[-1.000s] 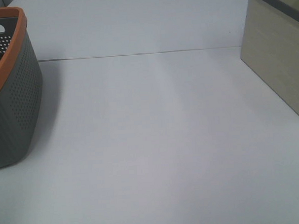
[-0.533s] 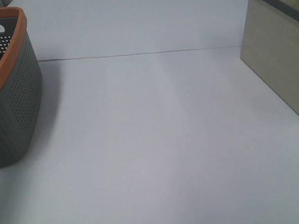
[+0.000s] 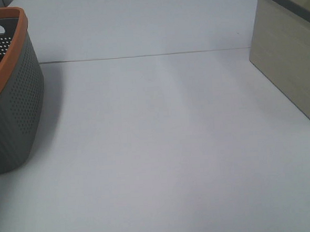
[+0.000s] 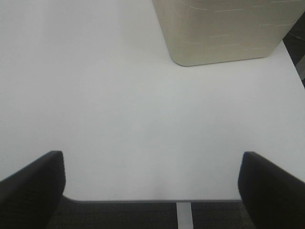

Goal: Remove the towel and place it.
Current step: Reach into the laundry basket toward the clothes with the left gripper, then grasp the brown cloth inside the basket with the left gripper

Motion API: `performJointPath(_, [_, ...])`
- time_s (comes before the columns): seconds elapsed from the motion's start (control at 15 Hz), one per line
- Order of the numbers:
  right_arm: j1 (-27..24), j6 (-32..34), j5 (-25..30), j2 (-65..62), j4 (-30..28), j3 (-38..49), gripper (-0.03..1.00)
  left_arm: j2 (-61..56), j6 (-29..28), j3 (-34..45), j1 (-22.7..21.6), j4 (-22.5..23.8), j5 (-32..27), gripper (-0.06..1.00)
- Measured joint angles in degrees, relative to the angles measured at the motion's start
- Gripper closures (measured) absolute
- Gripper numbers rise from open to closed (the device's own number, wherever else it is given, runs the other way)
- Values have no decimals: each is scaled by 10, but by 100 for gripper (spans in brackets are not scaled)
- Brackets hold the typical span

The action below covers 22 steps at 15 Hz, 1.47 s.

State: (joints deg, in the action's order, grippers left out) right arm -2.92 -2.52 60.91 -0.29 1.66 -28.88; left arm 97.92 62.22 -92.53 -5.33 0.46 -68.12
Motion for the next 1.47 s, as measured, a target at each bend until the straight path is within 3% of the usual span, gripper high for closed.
performJointPath(0.13, [0,0,0,0,0,0,10,43,62,-1,-1,1,32,-4])
performJointPath(0.27, [0,0,0,0,0,0,10,88,85,-1,-3,2,63,-3])
performJointPath(0.53, [0,0,0,0,0,0,10,146,87,-1,-3,7,126,-2])
performJointPath(1.07, [0,0,0,0,0,0,10,209,89,-1,-4,46,190,-2])
performJointPath(1.27, [0,0,0,0,0,0,10,223,89,-1,-4,46,197,7])
performJointPath(1.47, [0,0,0,0,0,0,10,226,89,-1,-4,46,197,23])
